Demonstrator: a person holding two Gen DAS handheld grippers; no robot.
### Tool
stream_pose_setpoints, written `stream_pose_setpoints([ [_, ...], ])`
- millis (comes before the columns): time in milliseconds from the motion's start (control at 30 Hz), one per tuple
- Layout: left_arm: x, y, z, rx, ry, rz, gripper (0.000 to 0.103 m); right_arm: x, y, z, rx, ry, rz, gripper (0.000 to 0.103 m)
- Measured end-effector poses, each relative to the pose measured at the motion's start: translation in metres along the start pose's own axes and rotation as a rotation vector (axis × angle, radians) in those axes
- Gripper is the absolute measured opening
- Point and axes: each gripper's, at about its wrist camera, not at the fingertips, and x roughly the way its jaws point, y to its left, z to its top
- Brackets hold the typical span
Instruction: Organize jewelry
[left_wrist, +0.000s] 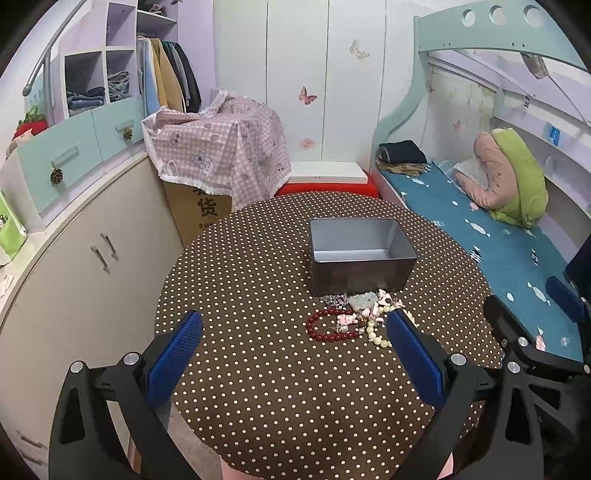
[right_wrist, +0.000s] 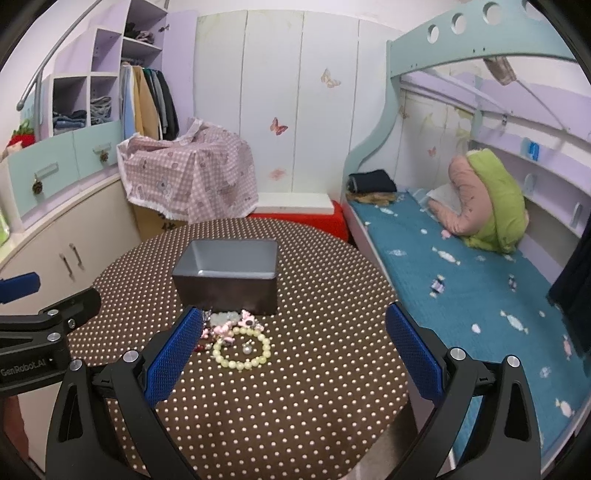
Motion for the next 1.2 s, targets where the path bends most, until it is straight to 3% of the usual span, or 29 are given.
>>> stream_pose_setpoints([
  [267,0.012,-0.004,-0.004,0.024,0.010,-0.022,0.096,0.019,0.001,-0.004,0.011,0.056,0.011,0.096],
  [400,0.023,-0.003,-0.007,0.025,0.045,-0.052,0.096,0.032,-0.006,-0.009,0.065,0.093,0.066,0.096],
  [533,0.038,0.000,-0.010,0.018,0.091,-0.070,0.096,0.046,-0.009,-0.015,0.082,0.107,0.061,0.096],
  [767,0.073,0.011,-0.020,-0.016,0.180,-0.058,0.096,0.071,-0.006,-0.027,0.063,0.116,0.071,0.096],
  [1100,0.113,0.016,-0.027,-0.003,0.188,0.008,0.096,0.123,-0.004,-0.039,0.025,0.188,0.120,0.096],
  [1167,0.125,0.015,-0.026,0.005,0.207,0.005,0.095,0.132,0.001,-0.040,-0.018,0.193,0.108,0.094],
  [1200,0.129,0.015,-0.026,0.003,0.215,0.005,0.095,0.134,0.002,-0.041,-0.032,0.196,0.107,0.086],
])
